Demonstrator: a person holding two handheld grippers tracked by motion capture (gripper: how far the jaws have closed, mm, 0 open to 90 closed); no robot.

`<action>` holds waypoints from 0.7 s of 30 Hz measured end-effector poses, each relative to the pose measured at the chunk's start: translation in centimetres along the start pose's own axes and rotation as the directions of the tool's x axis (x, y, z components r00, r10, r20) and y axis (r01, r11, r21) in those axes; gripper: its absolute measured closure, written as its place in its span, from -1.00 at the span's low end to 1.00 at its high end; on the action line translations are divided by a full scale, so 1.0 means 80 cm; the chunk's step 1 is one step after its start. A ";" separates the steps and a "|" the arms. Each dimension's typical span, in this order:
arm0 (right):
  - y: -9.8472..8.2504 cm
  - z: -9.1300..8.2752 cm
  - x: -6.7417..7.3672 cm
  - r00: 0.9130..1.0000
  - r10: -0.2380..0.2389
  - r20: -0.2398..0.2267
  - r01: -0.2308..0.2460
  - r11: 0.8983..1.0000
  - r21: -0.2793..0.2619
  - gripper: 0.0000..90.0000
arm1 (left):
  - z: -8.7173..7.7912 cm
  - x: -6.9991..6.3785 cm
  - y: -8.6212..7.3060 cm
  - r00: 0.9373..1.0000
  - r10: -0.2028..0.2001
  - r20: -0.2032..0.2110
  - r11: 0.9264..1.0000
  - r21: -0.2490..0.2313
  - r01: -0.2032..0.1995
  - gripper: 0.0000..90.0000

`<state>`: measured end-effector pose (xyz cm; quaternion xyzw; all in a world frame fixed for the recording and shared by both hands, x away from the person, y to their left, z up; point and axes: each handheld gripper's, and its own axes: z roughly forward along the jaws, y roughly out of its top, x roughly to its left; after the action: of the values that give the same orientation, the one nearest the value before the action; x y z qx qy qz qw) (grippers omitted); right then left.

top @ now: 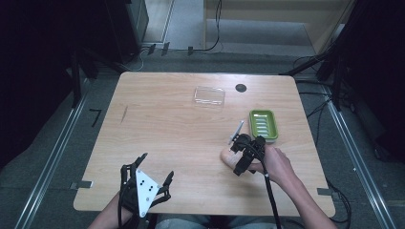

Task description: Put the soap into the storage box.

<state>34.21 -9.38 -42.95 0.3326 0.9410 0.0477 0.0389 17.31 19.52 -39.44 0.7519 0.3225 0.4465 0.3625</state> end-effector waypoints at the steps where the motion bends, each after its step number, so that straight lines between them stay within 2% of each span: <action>1: 0.000 0.000 0.000 1.000 0.000 0.000 0.000 1.000 0.000 -0.97 | 0.000 0.000 0.000 1.000 0.000 0.000 1.000 0.000 0.000 -0.69; 10: 0.017 0.010 -0.003 1.000 0.008 -0.023 -0.008 1.000 0.000 -0.97 | 0.000 0.000 0.000 1.000 0.003 0.001 1.000 0.001 -0.003 -0.69; 21: 0.037 0.022 -0.005 0.999 -0.017 -0.032 0.017 1.000 -0.002 -0.95 | 0.000 0.000 0.000 1.000 0.003 0.000 1.000 0.000 -0.003 -0.69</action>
<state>36.54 -7.18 -44.34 0.3239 0.9442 0.0536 0.0247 17.30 19.58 -39.45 0.7522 0.3214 0.4471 0.3619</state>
